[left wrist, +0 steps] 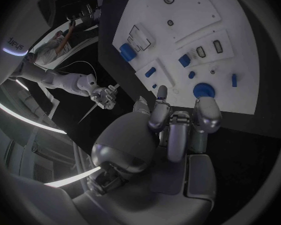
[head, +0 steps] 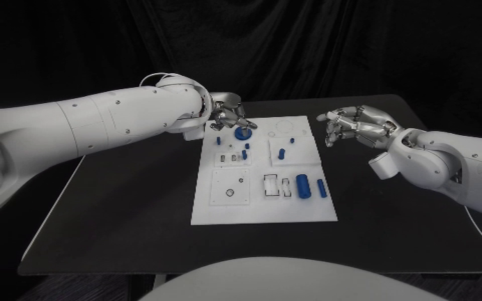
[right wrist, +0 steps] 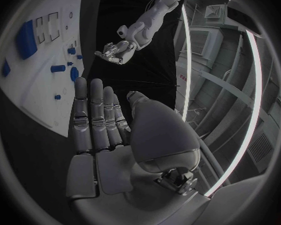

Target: Assemble the parts on the task board

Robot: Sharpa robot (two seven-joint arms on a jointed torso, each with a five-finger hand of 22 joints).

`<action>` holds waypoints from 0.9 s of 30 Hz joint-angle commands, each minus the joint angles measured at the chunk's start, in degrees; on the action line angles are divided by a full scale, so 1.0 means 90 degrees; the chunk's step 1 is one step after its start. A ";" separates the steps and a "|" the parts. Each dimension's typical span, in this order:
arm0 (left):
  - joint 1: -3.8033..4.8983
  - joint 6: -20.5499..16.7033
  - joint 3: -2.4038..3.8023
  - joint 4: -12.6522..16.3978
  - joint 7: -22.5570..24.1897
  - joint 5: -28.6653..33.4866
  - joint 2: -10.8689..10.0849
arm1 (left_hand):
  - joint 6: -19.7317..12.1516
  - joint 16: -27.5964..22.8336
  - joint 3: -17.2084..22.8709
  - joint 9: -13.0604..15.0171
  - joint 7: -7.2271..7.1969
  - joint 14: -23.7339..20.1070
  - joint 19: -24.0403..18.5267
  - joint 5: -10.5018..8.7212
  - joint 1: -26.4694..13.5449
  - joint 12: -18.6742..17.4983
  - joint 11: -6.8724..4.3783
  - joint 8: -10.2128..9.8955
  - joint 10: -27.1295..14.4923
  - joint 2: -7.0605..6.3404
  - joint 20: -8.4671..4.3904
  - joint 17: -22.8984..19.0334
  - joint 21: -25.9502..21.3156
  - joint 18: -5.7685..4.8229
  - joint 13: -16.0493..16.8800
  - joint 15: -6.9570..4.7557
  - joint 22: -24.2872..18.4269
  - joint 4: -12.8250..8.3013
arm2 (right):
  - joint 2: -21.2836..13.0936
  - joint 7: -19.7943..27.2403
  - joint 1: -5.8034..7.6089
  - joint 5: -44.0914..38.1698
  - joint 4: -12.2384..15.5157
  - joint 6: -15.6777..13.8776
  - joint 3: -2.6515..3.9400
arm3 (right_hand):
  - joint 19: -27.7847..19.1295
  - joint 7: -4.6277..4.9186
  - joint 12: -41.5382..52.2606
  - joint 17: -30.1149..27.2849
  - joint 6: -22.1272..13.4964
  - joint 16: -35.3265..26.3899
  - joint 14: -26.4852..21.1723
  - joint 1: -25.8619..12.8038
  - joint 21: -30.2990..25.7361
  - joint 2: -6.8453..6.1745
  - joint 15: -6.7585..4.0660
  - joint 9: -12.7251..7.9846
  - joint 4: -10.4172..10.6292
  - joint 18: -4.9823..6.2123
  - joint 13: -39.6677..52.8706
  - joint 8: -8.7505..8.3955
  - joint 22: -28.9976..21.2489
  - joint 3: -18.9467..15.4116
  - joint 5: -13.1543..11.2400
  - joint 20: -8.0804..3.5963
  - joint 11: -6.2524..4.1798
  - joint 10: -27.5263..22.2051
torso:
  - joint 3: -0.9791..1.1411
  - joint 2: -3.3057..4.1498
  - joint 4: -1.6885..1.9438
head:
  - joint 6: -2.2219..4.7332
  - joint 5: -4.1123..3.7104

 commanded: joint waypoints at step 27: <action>-0.0049 0.1107 0.0006 -0.0266 -0.2301 -0.0300 0.0544 | -0.1844 -0.0077 0.0269 0.2391 0.0150 0.0216 -0.2238 -0.0857 -0.1404 0.0297 0.0147 0.1932 -0.1354 -0.0449 0.0305 0.1290 -0.1372 0.0218 0.1130 0.0274 -0.1273 -0.0043 | -0.0003 -0.0363 -0.0030 0.0265 0.0085 -0.0146 0.0006 | 0.0142 0.0021 0.0239 -0.0103 0.0002 0.0384 0.0087 0.0293 0.0051 0.0037 -0.0003 -0.0024 -0.0001 0.0105 -0.0180 0.0361 0.0028 0.0071 0.0347 -0.0002 0.0016 0.0084 | 0.0021 0.0002 -0.0088 | -0.0021 0.0169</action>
